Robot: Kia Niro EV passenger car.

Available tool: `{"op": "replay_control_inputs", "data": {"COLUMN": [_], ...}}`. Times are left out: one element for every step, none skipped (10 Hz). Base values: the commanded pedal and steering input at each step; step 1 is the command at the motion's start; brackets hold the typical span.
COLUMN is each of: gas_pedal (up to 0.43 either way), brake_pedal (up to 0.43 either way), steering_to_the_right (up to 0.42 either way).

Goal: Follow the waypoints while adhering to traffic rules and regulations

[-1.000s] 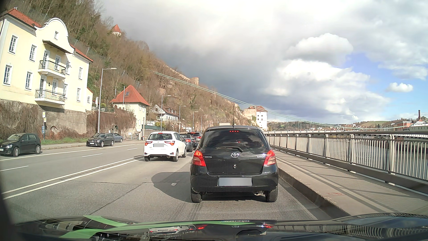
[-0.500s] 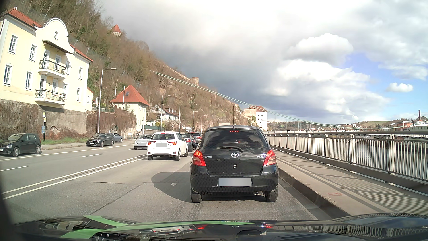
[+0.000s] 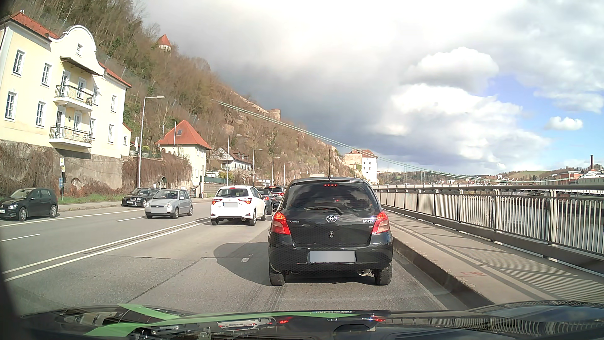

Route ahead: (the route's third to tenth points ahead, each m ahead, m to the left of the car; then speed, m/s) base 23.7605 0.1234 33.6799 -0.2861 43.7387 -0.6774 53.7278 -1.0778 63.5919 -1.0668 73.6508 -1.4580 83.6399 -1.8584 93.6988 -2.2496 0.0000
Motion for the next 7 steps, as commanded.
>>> {"op": "replay_control_inputs", "data": {"gas_pedal": [0.000,0.000,0.000,0.000,0.000,0.000,0.000], "brake_pedal": [0.232,0.232,0.232,0.226,0.213,0.220,0.238], "steering_to_the_right": [0.000,0.000,0.000,0.000,-0.001,0.000,0.001]}}
